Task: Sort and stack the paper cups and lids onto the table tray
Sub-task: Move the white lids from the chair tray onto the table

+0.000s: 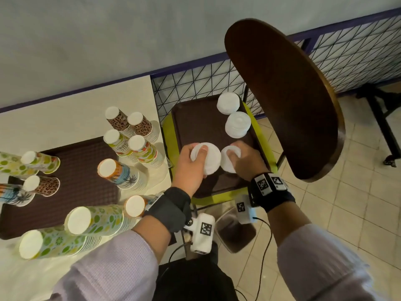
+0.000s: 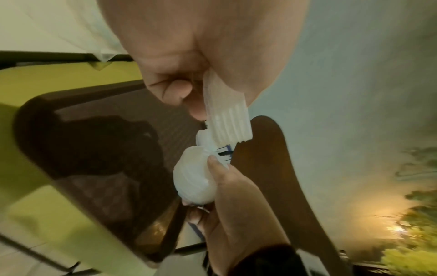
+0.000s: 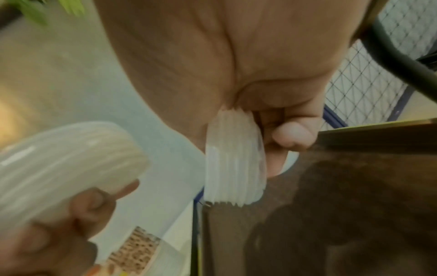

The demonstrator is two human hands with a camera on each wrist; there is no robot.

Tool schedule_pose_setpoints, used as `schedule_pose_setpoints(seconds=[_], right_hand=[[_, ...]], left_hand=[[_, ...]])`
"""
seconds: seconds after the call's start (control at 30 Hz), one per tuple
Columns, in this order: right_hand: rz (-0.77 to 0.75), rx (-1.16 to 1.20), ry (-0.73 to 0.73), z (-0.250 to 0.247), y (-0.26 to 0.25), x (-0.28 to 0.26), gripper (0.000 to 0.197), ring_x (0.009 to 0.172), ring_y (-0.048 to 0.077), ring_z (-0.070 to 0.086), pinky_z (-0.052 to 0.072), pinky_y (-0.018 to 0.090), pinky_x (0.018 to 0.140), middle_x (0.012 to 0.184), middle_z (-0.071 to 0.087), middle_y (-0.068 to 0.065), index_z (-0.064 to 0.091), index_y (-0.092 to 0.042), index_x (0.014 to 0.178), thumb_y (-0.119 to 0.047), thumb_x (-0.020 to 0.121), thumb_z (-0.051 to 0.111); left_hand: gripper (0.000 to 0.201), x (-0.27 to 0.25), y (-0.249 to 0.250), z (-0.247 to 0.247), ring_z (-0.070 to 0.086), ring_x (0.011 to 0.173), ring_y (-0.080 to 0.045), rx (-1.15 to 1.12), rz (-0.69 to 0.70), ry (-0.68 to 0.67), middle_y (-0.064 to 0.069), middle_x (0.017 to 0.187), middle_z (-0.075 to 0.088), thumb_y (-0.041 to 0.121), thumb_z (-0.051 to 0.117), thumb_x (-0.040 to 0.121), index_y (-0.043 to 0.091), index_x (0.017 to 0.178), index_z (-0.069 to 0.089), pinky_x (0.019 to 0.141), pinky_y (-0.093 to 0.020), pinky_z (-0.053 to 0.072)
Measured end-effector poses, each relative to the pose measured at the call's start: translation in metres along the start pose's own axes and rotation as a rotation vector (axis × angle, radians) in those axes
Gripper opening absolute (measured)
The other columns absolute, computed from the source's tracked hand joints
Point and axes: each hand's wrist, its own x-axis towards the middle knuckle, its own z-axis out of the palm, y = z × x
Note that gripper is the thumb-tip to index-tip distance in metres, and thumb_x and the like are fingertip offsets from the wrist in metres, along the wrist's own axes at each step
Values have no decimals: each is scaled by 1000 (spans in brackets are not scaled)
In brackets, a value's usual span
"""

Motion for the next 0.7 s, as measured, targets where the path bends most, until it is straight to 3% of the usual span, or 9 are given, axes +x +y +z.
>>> schedule_pose_setpoints(seconds=[0.13,0.2,0.27,0.4,0.5,0.6,0.63,0.7], right_hand=[[-145,28,109,-12,-33,-29,30,114,32,62,46,31,90,122,69,8,62,-20,126,-36,102,54],[-204,85,154,-14,-54,-43,29,114,29,63,48,33,93,120,69,5,62,-17,125,-33,103,54],[-248,138,193,-13,-75,-56,26,109,24,64,48,27,89,110,67,-3,65,-16,120,-31,102,55],[-476,243,211,0,-122,-83,24,94,12,62,48,15,82,98,67,-4,66,-12,109,-30,100,54],[-450,317,105,18,-158,-100,14,87,5,63,52,24,77,89,66,-16,65,-24,106,-34,102,55],[-453,327,-27,39,-197,-121,14,88,2,63,49,19,76,94,68,-13,66,-28,110,-35,103,56],[-462,320,-79,49,-212,-129,16,90,1,63,47,17,75,98,69,-12,66,-29,113,-35,103,55],[-484,289,-182,74,-238,-146,19,95,0,61,45,13,77,103,67,-14,65,-29,118,-34,102,55]], left_hand=[[15,-21,26,-34,64,75,-16,3,80,-90,4,107,71,41,56,106,35,110,69,58,-31,53],[16,-34,37,-54,60,63,-11,6,118,-93,5,97,70,41,55,106,34,110,69,56,-28,49],[18,-48,44,-77,55,54,-5,-33,149,-88,5,87,66,38,55,106,29,112,70,49,-20,44],[22,-74,52,-133,54,55,-4,-69,173,-30,12,71,64,35,58,106,22,114,74,46,-18,40],[22,-91,49,-181,57,62,-14,-115,151,30,1,76,66,34,60,103,21,111,76,52,-24,44],[27,-108,45,-229,61,83,-32,-195,135,92,-23,100,70,41,62,94,25,109,78,72,-45,47],[25,-115,42,-247,63,86,-29,-201,136,142,-20,102,72,41,62,92,29,106,79,72,-43,46],[19,-127,34,-283,64,74,-15,-219,140,253,-1,87,74,34,63,97,33,93,81,56,-28,46]])
